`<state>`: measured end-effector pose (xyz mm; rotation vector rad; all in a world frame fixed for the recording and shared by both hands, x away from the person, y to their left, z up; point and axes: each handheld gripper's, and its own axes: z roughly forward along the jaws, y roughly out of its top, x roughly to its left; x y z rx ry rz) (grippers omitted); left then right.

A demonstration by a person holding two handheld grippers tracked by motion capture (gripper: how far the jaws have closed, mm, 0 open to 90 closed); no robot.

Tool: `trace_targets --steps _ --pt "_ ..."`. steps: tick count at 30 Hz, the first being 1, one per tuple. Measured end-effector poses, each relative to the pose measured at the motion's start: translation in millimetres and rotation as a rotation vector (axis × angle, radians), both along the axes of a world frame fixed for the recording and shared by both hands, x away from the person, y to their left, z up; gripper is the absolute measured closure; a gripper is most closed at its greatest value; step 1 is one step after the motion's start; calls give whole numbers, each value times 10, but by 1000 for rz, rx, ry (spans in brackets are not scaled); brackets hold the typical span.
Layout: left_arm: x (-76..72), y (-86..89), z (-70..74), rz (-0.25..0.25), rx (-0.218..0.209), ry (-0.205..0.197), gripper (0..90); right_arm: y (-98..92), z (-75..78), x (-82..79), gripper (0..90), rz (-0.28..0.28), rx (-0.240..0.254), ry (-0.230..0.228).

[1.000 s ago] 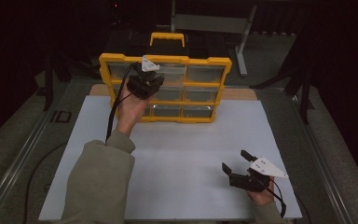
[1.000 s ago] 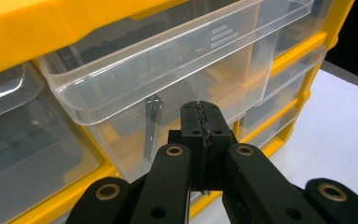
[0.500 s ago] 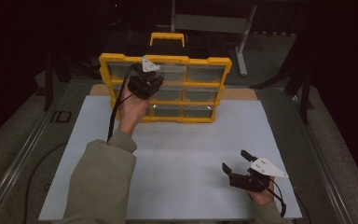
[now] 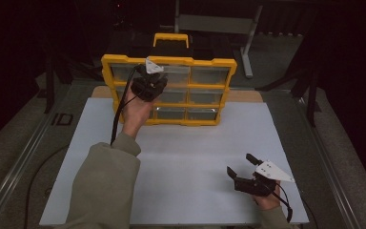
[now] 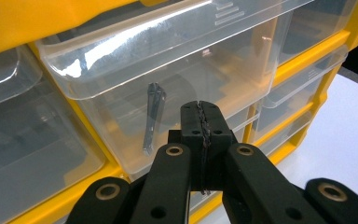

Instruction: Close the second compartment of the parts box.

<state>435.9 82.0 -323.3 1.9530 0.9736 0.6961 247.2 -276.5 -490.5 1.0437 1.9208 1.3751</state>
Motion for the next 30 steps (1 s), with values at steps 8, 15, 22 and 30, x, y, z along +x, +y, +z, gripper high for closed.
trace_targets --steps 8,15,22,30 --pt "33 -7 -31 7 16 3 900 4 1 -3 110 0 -5 -2" --pt "68 12 -55 16 7 13 900 4 1 -4 110 1 -4 -3" --pt "93 25 -61 17 -16 24 900 4 0 -3 110 0 -5 -1" --pt "116 30 -68 21 -29 28 900 4 0 -3 110 0 -5 -1"
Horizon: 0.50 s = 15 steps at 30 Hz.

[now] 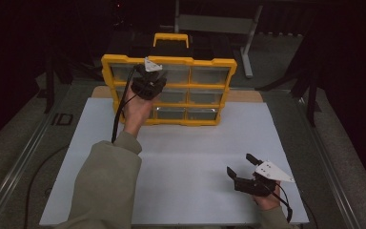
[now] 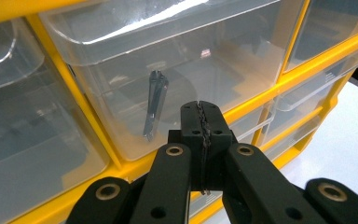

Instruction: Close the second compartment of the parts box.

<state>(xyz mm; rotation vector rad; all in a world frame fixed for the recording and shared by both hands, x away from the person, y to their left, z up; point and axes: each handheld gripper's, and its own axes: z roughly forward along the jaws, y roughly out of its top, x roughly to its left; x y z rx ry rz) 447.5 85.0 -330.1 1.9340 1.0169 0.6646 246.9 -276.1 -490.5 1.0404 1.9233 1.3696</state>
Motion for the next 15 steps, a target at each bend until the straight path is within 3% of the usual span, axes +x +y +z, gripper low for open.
trace_targets --steps 15 --pt "38 -3 -17 14 -16 5 900 -1 -3 -2 110 0 -3 0"
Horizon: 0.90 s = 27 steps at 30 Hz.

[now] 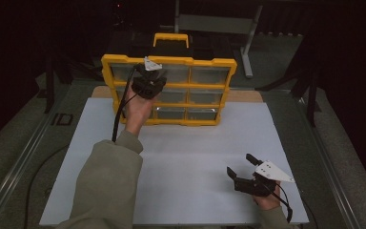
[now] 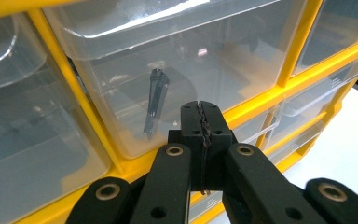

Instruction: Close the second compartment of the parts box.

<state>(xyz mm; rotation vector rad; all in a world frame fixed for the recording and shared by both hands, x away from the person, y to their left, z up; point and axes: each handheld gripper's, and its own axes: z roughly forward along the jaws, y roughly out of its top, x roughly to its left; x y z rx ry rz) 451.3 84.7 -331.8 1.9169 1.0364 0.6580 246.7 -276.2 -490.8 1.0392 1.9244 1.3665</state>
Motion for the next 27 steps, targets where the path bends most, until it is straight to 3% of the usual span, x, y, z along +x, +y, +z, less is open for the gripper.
trace_targets --steps 16,27 --pt "8 -16 -29 -13 -10 11 896 -5 -2 -2 110 -1 -2 -1" --pt "-36 92 -53 -74 -42 15 665 -6 -1 -10 110 -2 -3 0"
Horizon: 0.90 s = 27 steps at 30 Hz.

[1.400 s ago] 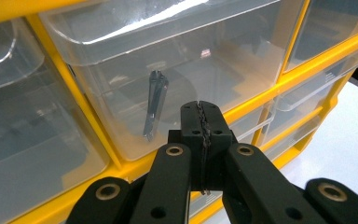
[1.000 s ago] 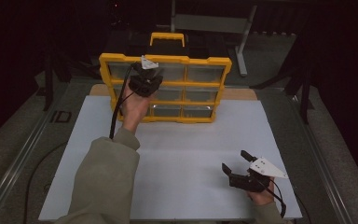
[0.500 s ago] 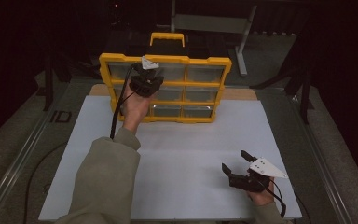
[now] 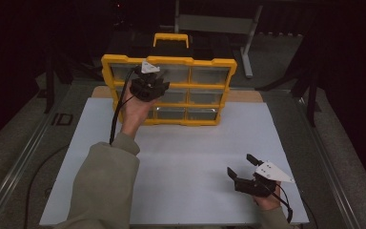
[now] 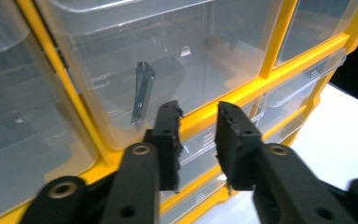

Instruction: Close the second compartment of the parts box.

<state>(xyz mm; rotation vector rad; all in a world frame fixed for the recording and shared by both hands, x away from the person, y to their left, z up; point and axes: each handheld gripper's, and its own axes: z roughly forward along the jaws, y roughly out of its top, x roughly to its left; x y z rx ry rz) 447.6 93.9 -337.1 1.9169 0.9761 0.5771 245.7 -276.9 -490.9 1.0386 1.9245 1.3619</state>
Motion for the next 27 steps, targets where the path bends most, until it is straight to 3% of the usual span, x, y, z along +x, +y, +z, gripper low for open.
trace_targets --steps 11,21,22,27 --pt "-90 82 -5 -31 -8 3 253 5 0 -4 110 -3 -2 0" --pt "-171 113 -61 -68 6 6 93 1 1 -8 110 -3 -1 -1" --pt "-191 124 -75 -72 27 12 87 2 2 -9 110 -3 -1 -2" --pt "-247 131 -87 -83 50 7 33 4 1 -9 110 -5 -1 -2"
